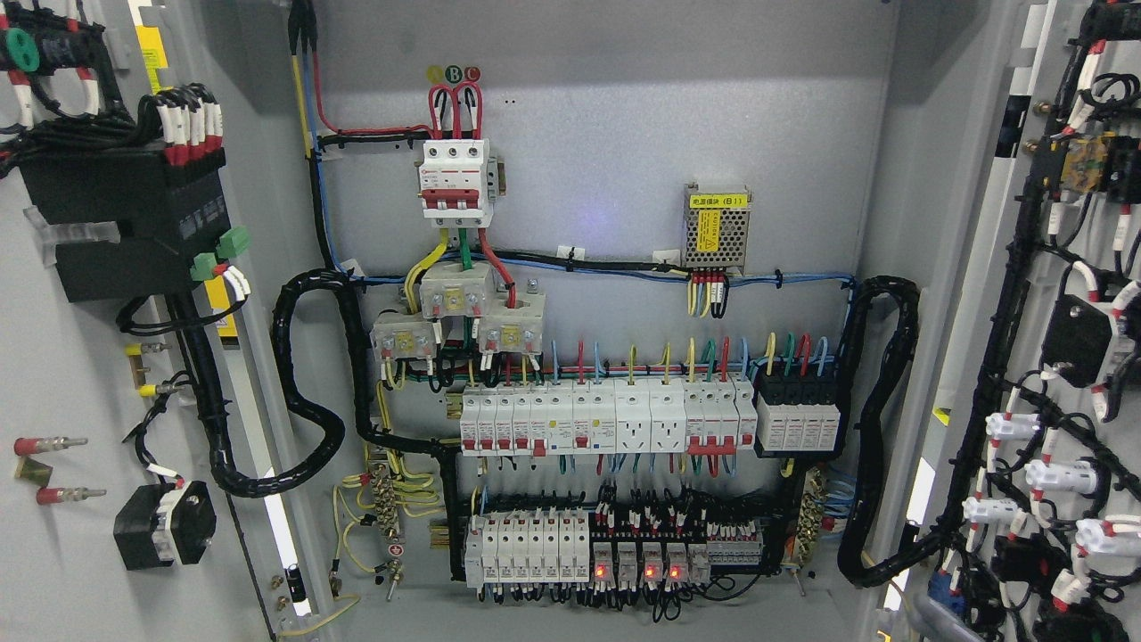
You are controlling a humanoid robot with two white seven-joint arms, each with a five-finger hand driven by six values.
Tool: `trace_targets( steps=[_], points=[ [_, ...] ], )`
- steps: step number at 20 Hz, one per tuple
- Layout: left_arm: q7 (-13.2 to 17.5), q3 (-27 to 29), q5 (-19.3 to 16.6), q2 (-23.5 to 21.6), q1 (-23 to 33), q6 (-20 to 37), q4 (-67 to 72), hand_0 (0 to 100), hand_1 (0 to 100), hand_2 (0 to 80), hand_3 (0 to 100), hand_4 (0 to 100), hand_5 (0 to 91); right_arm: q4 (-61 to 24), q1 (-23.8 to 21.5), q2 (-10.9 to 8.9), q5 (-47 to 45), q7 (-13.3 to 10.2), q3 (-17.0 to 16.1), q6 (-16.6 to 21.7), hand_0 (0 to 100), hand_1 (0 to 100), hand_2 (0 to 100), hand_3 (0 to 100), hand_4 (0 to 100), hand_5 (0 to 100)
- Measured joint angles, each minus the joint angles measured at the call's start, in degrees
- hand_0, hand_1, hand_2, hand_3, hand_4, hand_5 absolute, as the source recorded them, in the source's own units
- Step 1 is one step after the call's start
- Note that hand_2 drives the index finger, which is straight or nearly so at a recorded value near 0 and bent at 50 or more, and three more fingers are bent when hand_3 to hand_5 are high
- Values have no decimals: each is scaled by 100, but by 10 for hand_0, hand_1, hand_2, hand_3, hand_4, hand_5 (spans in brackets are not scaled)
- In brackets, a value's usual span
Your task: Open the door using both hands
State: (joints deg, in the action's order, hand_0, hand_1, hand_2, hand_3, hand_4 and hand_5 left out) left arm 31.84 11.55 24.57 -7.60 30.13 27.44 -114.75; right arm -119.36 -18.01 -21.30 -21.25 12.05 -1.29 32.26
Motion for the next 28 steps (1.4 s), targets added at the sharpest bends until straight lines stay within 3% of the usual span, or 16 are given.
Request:
trace_targets(
  steps=[12,22,28],
  points=[
    [330,741,682,-98,-171,-354,-67,6,175,67,85,18,0,-2,-56,21,-54,0,-306,-33,214,107,0,0,0,0],
    [955,1475,1371,-194,-222,-1051,-30,0,177,98,158,56,0,8,-194,102,-426,0,-553,-23,214,108,0,0,0,0],
    [1048,1891,1654,-302,-303,-1238,101,0,181,104,175,67,0,12,-284,123,-750,-13,-684,-21,214,107,0,0,0,0]
  ],
)
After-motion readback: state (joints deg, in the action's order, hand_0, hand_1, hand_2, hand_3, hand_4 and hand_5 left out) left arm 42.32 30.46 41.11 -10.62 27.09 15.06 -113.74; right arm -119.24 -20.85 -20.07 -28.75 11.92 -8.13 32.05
